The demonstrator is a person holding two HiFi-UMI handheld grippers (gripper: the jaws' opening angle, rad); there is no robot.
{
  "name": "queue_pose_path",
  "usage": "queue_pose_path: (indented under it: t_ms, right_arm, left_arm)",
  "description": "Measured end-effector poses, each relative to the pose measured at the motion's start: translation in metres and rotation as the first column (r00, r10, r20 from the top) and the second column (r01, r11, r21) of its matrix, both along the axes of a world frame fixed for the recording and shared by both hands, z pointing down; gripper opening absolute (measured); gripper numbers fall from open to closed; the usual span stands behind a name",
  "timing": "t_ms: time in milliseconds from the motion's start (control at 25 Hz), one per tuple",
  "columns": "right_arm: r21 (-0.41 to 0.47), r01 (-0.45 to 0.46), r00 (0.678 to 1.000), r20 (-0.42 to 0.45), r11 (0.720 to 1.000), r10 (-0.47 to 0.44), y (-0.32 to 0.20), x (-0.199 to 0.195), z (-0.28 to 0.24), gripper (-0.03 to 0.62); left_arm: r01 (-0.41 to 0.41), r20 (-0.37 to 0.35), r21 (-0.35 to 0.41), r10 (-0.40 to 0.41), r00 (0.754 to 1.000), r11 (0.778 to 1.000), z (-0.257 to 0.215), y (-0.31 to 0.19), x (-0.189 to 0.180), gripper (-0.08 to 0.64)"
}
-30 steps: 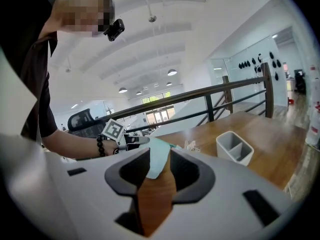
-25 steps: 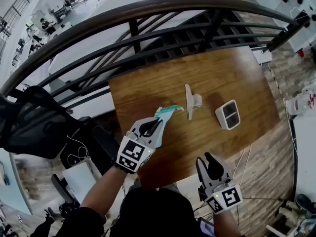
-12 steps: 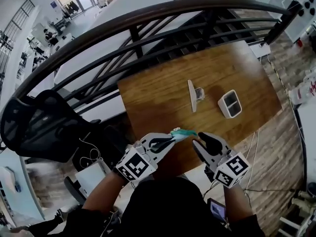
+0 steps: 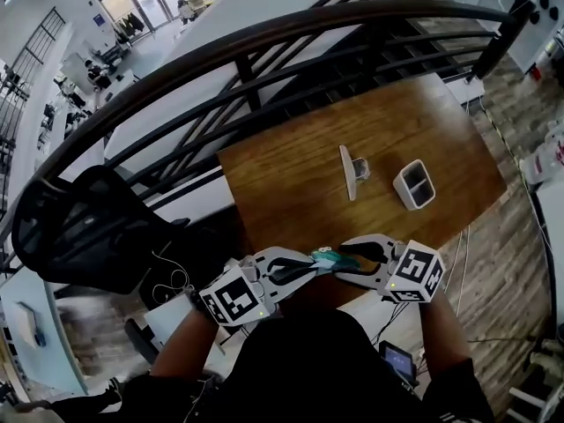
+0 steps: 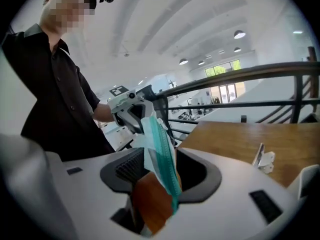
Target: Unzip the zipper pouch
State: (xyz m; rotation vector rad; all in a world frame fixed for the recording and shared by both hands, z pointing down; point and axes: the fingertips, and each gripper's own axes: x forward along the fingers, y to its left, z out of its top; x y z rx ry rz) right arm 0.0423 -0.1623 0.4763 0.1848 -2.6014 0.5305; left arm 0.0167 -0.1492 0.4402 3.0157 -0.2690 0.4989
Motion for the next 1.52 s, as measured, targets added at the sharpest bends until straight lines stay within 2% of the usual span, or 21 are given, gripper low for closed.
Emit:
queue_pose_path:
  t_ms: [280,360,440,600,640,760,840,1080,1200,1280,1400,1520]
  right_arm:
    - [-0.056,0.087,0.996,0.002,0.995,-0.087,0.009,-0.012,0.006,0.16]
    - [-0.05,0.083,0.997,0.005,0.995,-0.082,0.008,-0.012,0.006,0.089]
    - [-0.029,0.057,0.998,0.01,0.998,-0.056,0.004,-0.012,0.004,0.032]
    - [0.036,0.004,1.0,0.017,0.999,-0.004,-0.002,-0.012,-0.008,0.02]
    - [0.061,-0.007,1.0,0.014,0.998,0.006,-0.004,-0.011,-0.011,0.018]
    - [0.157,-0.015,1.0,-0.015,0.987,0.018,-0.007,-0.01,-0.02,0.018]
    - [0.218,-0.004,0.999,-0.033,0.976,0.011,-0.009,-0.009,-0.025,0.018]
    - [0.269,0.021,0.999,-0.045,0.963,-0.009,-0.008,-0.009,-0.035,0.018]
    - [0.291,0.04,0.998,-0.067,0.956,-0.022,-0.006,-0.008,-0.037,0.018]
    - [0.293,0.037,0.997,-0.07,0.955,-0.017,-0.005,-0.008,-0.038,0.018]
    - [0.29,0.013,0.998,-0.059,0.957,0.004,-0.006,-0.005,-0.04,0.018]
    - [0.294,0.009,0.997,-0.075,0.956,0.014,-0.005,-0.003,-0.04,0.02]
  left_arm:
    - [-0.005,0.005,-0.022,0.005,1.0,1.0,-0.001,0.001,-0.011,0.018]
    - [-0.002,0.003,-0.032,0.002,1.0,0.999,0.0,0.001,-0.013,0.018]
    - [0.014,-0.007,-0.044,-0.014,1.0,0.999,0.0,-0.002,-0.015,0.018]
    - [0.058,-0.053,-0.081,-0.063,0.997,0.995,-0.003,-0.01,-0.019,0.024]
    - [0.071,-0.071,-0.097,-0.078,0.994,0.993,-0.005,-0.013,-0.021,0.046]
    - [0.11,-0.135,-0.149,-0.13,0.982,0.983,-0.01,-0.022,-0.029,0.173]
    - [0.124,-0.144,-0.163,-0.148,0.978,0.979,-0.011,-0.029,-0.033,0.197]
    - [0.032,-0.193,-0.217,-0.075,0.978,0.976,-0.017,-0.033,-0.022,0.218]
    - [-0.047,-0.198,-0.266,-0.006,0.98,0.963,-0.018,-0.03,-0.009,0.218]
    - [-0.07,-0.193,-0.278,0.016,0.981,0.958,-0.017,-0.028,-0.003,0.206]
    - [-0.058,-0.188,-0.255,0.009,0.982,0.965,-0.018,-0.028,-0.004,0.093]
    - [-0.042,-0.17,-0.21,0.006,0.985,0.977,-0.019,-0.029,-0.004,0.065]
